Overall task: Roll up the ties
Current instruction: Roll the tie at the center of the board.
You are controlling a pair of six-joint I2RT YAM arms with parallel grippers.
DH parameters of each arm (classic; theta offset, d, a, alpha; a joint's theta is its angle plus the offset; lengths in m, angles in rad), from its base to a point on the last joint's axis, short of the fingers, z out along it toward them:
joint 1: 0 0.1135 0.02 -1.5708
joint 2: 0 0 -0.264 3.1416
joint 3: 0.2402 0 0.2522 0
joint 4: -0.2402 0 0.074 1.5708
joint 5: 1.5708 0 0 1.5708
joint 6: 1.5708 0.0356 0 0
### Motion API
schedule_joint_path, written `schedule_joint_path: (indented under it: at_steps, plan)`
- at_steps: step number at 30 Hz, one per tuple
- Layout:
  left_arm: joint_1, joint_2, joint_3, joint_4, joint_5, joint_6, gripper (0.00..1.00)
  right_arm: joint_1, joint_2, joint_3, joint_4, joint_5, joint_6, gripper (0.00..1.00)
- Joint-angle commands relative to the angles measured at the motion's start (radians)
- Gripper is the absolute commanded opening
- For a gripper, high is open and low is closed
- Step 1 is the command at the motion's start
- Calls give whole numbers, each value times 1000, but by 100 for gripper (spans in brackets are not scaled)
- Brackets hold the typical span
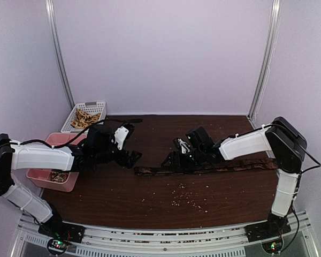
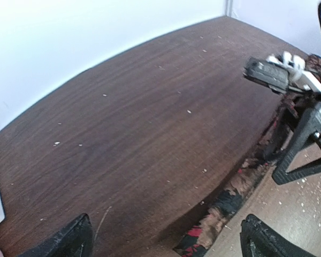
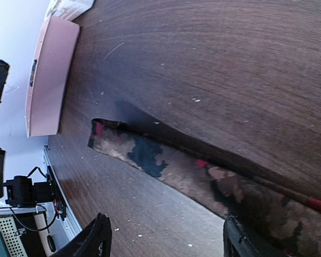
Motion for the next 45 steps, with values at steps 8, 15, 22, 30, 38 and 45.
schedule_joint_path:
  at_steps: [8, 15, 22, 30, 38, 45]
  plan:
    - [5, -116, -106, 204, -345, -66, 98, -52, 22, -95, -41, 106, -55, 71]
    - [5, -149, -129, 237, -353, -38, 98, -92, 5, -171, -44, 111, -66, 71]
    - [-3, -28, -21, 61, -31, 77, 98, -141, -66, -300, -20, 99, -62, 72]
    - [-45, 138, 1, 110, 266, 180, 95, -156, -143, -405, 11, 95, -66, 72]
    - [-94, 308, 13, 185, 342, 219, 75, -151, -238, -369, 47, 30, -58, 71]
    - [-93, 324, -68, 302, 344, 244, 66, -113, -318, -314, 53, -17, -44, 69]
